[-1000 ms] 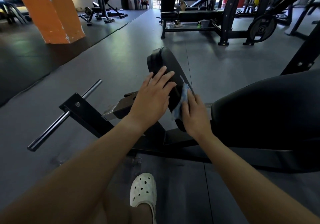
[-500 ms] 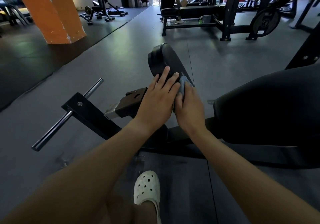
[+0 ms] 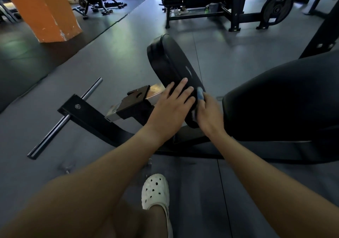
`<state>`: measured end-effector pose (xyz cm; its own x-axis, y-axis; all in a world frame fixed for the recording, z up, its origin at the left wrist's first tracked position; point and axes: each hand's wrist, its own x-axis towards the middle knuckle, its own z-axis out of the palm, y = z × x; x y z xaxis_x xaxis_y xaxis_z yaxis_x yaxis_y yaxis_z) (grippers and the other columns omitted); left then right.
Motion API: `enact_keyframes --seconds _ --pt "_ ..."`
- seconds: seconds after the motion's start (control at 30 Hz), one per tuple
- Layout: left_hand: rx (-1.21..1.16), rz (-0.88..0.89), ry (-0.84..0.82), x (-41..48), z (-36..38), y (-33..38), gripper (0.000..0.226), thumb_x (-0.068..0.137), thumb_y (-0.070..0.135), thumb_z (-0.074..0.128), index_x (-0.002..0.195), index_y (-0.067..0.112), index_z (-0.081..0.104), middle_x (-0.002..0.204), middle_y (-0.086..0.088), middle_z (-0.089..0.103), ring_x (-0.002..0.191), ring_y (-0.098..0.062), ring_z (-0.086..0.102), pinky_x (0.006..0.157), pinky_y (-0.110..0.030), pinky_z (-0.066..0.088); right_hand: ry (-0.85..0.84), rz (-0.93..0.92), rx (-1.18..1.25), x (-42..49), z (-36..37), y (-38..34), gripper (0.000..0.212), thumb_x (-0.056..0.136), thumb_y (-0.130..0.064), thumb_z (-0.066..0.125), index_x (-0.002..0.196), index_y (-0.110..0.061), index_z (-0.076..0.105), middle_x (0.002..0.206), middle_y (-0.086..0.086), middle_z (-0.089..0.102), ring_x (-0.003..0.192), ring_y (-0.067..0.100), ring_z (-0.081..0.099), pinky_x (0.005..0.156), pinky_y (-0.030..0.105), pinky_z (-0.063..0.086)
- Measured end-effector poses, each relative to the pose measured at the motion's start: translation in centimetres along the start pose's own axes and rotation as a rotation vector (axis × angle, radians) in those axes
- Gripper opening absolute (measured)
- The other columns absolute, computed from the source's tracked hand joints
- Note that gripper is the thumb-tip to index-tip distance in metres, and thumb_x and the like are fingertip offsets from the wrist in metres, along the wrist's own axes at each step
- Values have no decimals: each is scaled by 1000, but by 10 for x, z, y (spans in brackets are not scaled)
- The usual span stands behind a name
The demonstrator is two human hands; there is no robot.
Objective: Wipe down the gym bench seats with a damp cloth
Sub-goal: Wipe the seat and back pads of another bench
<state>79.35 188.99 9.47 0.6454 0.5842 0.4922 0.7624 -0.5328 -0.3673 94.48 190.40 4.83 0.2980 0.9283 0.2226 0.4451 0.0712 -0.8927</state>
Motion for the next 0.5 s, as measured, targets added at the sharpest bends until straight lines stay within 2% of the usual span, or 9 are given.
enact_keyframes --seconds 0.07,0.2,0.3,0.37,0.43,0.5 --pt "-16 -27 28 2 -2 -1 37 99 16 55 136 11 57 153 -10 50 155 -31 25 125 -49 21 37 -103 -29 9 8 -13 39 102 -51 29 106 -32 62 88 -5 67 80 16 66 75 48 57" --pt "-24 -12 36 2 -6 -4 31 101 17 53 131 16 60 152 -6 51 154 -28 28 123 -46 20 17 -250 -182 0 3 3 43 100 -36 31 136 -25 52 105 -5 61 92 11 59 82 41 54" --pt "-1 6 14 1 -8 -5 30 101 20 53 130 19 61 154 -6 49 155 -28 26 123 -46 16 -21 -195 -304 -10 -12 40 43 103 -26 35 145 -21 46 119 -3 59 95 12 56 79 34 47" --pt "2 6 8 1 -8 -5 30 101 20 52 129 20 62 154 -5 49 155 -28 26 123 -46 16 -77 -83 -389 -9 -16 61 37 103 -26 35 135 -18 52 113 2 61 88 16 58 73 34 44" --pt "-13 2 9 2 -9 -5 30 101 21 52 129 20 62 153 -5 50 154 -28 27 123 -47 19 -100 31 -370 -6 -18 69 31 104 -34 32 113 -22 59 99 3 65 82 20 62 69 36 45" --pt "-17 4 9 3 -10 -5 30 100 22 53 128 20 62 151 -4 52 153 -28 29 122 -47 22 -89 95 -283 -4 -18 59 48 107 -51 24 91 -23 60 82 1 67 75 22 65 65 38 49"
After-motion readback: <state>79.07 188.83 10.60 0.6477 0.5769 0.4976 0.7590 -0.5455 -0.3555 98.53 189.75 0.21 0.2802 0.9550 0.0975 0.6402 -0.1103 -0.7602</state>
